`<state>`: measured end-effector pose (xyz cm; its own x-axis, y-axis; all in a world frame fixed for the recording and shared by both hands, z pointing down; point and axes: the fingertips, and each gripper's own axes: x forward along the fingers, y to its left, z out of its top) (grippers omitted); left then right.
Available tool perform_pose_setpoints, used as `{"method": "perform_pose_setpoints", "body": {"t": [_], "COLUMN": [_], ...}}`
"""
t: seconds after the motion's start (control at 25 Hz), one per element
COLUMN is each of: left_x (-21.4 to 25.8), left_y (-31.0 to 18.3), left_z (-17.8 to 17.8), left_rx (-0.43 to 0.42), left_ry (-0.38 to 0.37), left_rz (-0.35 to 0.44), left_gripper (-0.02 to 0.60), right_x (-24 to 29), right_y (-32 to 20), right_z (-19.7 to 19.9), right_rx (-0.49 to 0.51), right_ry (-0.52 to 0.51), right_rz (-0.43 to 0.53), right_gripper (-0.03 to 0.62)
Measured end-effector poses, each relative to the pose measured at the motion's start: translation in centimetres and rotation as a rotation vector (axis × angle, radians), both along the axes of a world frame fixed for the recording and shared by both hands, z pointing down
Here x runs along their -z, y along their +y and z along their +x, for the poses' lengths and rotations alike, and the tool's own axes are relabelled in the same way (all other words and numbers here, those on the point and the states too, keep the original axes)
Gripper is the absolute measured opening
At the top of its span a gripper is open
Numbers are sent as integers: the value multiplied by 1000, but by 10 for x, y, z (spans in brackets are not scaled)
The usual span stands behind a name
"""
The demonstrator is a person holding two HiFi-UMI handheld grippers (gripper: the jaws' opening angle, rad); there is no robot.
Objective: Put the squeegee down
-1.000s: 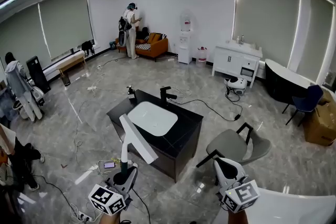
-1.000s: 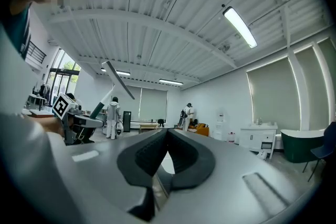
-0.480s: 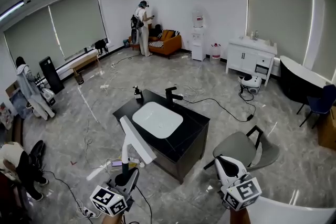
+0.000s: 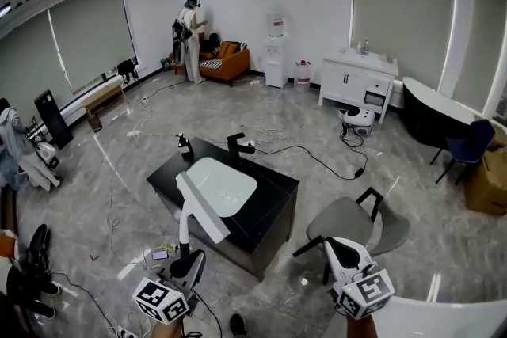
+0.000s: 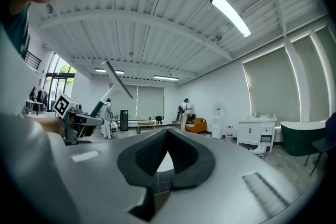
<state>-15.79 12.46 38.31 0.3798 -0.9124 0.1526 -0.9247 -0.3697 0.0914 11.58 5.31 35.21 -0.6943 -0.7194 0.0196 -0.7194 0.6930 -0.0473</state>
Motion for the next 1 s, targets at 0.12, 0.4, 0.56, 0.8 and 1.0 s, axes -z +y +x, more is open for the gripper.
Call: {"method": "perform_pose_setpoints", "body": {"t": [0.12, 0.4, 0.56, 0.8, 1.0], "left_x": [-5, -8, -11, -18, -17], "left_y": [-35, -113, -146, -185, -199], "left_z": [-11, -60, -86, -111, -127], "left_rx": [-58, -158, -201, -259, -269], "left_ry": [25, 47, 50, 62, 86], "left_rz": [-4, -8, -13, -20, -14], "left_gripper": [2, 2, 2, 2, 2], "right_x": [4, 14, 11, 12, 13], "right_y": [-17, -60, -79, -104, -114], "right_z": [-6, -56, -81, -110, -130], "right_rx": [-62, -157, -197, -239, -234], "right_ry": [17, 35, 47, 77, 101], "right_rz": [-2, -4, -10, -5, -15], "right_gripper": [11, 11, 11, 11, 11]}}
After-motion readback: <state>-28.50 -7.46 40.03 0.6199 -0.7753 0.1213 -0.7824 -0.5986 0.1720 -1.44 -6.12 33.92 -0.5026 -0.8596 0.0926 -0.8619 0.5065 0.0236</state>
